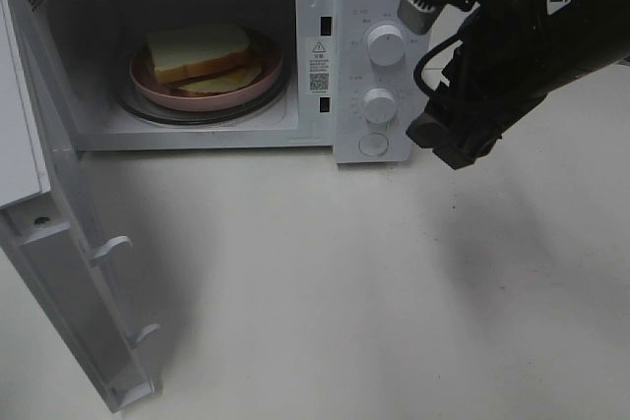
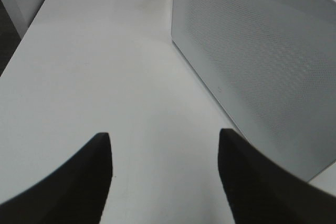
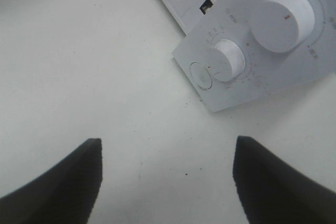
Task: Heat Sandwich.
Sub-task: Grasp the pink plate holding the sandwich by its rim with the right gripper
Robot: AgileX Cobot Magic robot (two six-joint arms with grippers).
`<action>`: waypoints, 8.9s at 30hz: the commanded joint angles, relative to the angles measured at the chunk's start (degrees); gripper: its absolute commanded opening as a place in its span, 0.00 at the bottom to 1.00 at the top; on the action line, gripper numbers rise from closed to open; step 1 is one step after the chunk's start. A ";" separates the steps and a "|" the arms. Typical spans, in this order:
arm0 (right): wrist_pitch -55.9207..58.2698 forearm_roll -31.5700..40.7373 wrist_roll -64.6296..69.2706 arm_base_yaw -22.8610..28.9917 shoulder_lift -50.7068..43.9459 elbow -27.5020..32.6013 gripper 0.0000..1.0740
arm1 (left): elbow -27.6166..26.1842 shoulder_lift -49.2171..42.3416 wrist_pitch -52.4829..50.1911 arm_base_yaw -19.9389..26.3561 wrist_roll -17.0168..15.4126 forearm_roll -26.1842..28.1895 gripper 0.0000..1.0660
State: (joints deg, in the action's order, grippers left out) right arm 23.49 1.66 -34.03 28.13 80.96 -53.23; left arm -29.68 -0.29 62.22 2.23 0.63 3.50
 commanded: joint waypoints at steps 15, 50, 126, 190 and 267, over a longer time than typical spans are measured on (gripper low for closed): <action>12.95 8.19 -28.76 0.06 -0.29 -0.63 0.64 | 0.17 -0.29 -1.03 -0.17 -0.23 -0.11 0.54; 15.18 4.70 -38.04 4.47 5.67 -7.85 0.61 | 0.17 -0.29 -1.03 -0.17 -0.23 -0.11 0.54; 15.07 12.95 -27.73 7.91 57.18 -65.95 0.61 | 0.17 -0.29 -1.03 -0.17 -0.23 -0.11 0.54; 10.20 18.05 -27.39 4.53 64.52 -72.48 0.59 | 0.17 -0.29 -1.03 -0.17 -0.23 -0.11 0.54; 18.62 18.28 -33.80 5.21 63.43 -75.75 0.00 | 0.17 -0.29 -1.03 -0.17 -0.23 -0.11 0.54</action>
State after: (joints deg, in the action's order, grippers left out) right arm 41.77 21.66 -69.39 33.58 146.05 -128.80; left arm -29.68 -0.29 62.22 2.23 0.63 3.50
